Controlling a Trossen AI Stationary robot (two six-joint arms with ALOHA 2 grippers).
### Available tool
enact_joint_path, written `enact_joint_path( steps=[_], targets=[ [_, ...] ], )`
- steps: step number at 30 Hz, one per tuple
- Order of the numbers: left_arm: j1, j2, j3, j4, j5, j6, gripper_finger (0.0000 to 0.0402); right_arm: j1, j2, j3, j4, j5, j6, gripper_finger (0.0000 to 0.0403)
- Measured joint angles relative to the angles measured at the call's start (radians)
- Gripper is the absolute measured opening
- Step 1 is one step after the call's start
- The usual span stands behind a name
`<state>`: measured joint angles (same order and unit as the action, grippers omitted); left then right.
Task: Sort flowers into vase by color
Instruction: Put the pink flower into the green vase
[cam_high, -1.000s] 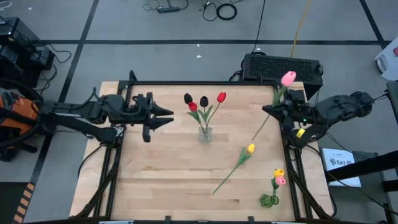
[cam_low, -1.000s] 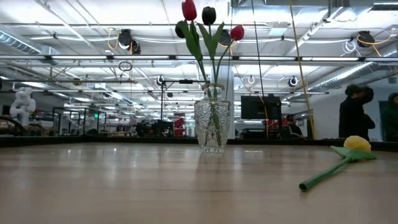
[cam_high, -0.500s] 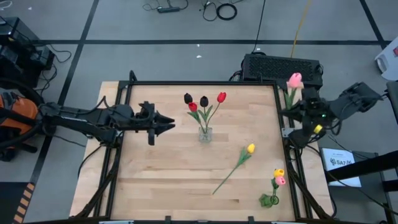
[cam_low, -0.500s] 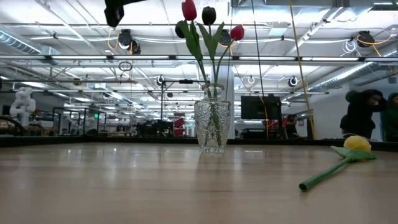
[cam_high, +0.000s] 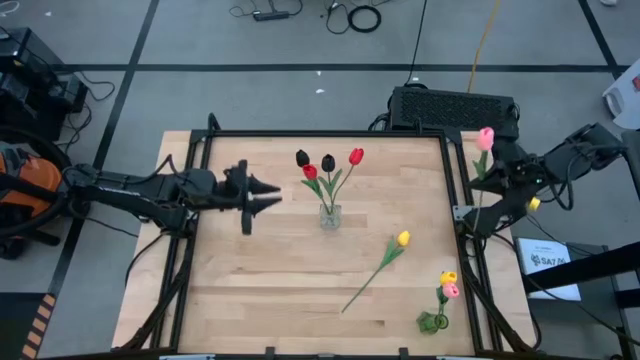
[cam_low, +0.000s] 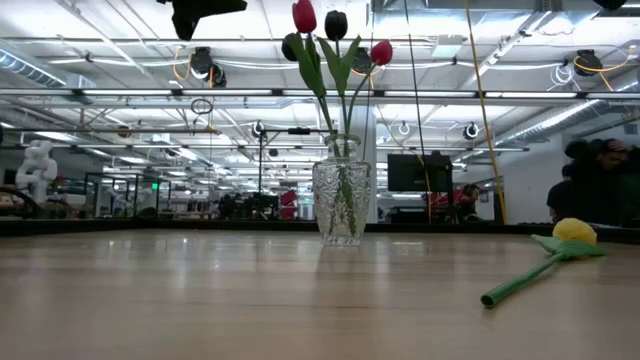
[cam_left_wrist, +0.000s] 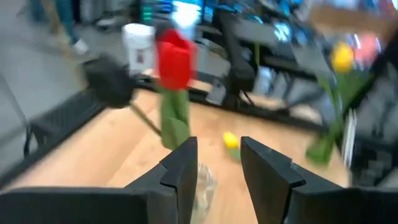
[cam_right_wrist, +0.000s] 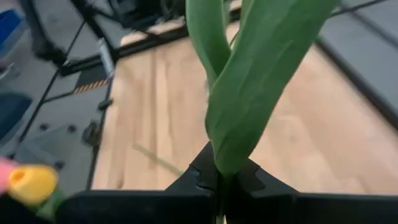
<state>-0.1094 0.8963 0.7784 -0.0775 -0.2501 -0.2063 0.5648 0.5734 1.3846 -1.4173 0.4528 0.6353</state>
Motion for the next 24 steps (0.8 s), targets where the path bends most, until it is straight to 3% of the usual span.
enact_joint_path(
  steps=[5,11,17,24],
  targets=[
    [-0.033,0.0,0.0,-0.061,0.079,0.116,0.0129,0.0,-0.01,-0.054,0.011,-0.098,0.032,0.0],
    [-0.042,-0.004,0.0,-0.107,0.077,0.164,0.0129,0.0,-0.008,-0.127,0.088,-0.17,0.052,0.0],
    [-0.041,-0.014,0.0,-0.162,0.013,0.137,0.0129,0.0,-0.008,-0.14,0.151,-0.181,0.06,0.0],
    [-0.041,-0.014,0.0,-0.16,0.013,0.114,0.0129,0.0,-0.008,-0.14,0.264,-0.382,0.058,0.0]
  ],
)
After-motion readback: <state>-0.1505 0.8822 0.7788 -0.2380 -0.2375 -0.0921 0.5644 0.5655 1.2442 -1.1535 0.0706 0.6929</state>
